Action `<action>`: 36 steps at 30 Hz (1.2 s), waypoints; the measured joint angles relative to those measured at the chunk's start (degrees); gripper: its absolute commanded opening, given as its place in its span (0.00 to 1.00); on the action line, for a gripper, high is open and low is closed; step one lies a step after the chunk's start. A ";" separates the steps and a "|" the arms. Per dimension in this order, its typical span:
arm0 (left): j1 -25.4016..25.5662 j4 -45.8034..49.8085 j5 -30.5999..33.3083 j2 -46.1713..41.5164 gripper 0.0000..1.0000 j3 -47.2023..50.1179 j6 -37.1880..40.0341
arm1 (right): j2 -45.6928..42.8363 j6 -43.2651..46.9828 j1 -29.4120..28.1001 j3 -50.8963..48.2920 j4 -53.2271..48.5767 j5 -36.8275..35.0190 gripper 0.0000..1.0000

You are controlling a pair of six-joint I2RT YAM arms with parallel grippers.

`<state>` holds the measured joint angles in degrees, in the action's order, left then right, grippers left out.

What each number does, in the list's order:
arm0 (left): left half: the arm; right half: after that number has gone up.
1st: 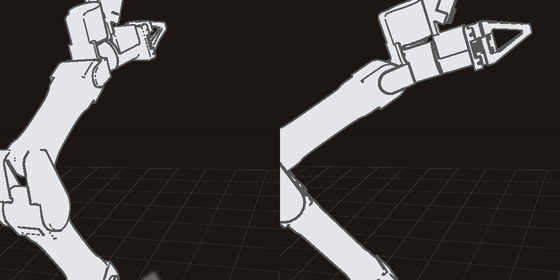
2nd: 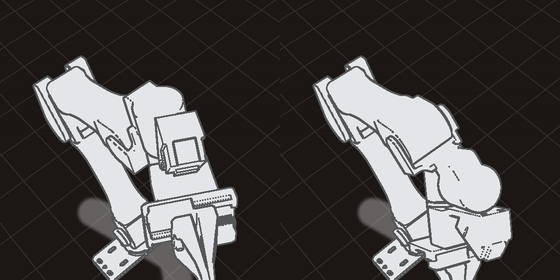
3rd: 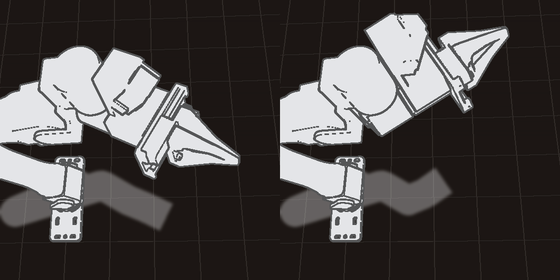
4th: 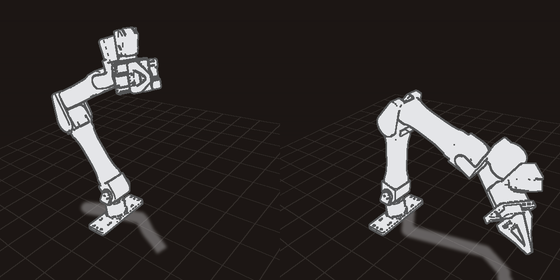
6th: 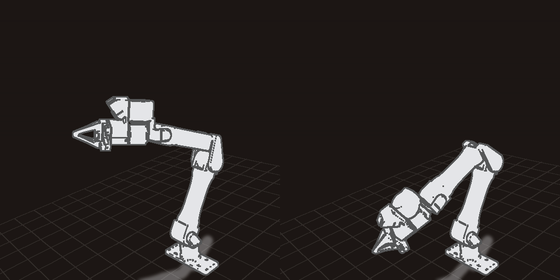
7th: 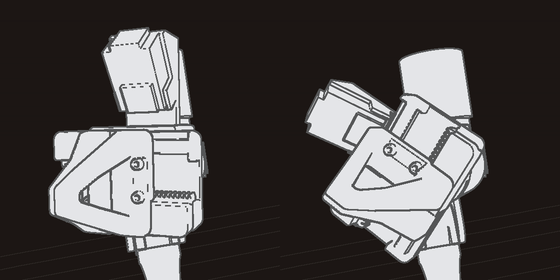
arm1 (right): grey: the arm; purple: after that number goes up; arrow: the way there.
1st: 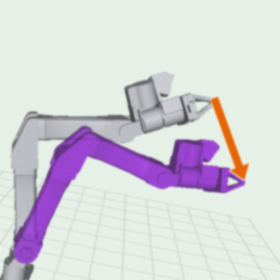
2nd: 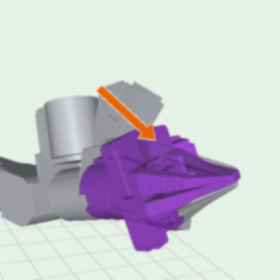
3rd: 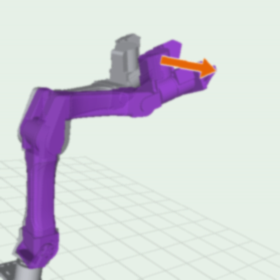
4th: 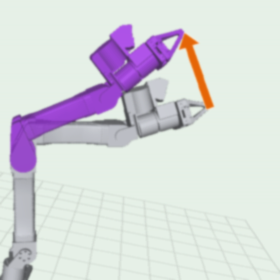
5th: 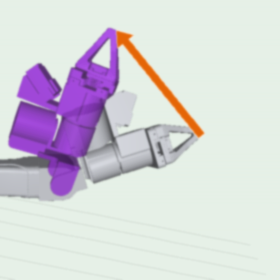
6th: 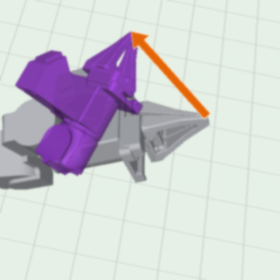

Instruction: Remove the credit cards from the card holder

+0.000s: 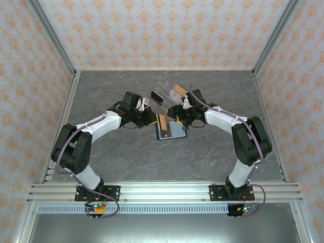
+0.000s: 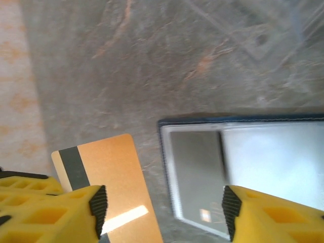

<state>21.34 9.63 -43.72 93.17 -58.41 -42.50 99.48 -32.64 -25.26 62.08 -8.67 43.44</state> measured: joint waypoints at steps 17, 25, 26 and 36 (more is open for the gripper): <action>-1.27 -11.74 -4.57 -1.86 0.00 2.38 -9.60 | 1.09 -14.03 1.68 -4.76 23.61 17.97 0.50; -2.56 -13.20 -4.26 -1.86 0.00 2.58 -10.47 | 1.31 -15.50 2.23 -5.22 24.48 18.45 0.07; -2.69 -12.59 -3.76 -1.86 0.03 2.67 -10.40 | 1.31 -15.15 2.36 -5.16 24.55 18.62 0.03; -2.32 3.28 6.71 -1.88 0.57 0.33 -4.50 | 0.52 1.79 3.93 4.44 2.40 7.04 0.00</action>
<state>19.03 12.91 -37.01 91.29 -58.08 -47.00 100.01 -30.85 -21.32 66.52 -6.26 50.48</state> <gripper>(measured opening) 0.538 0.045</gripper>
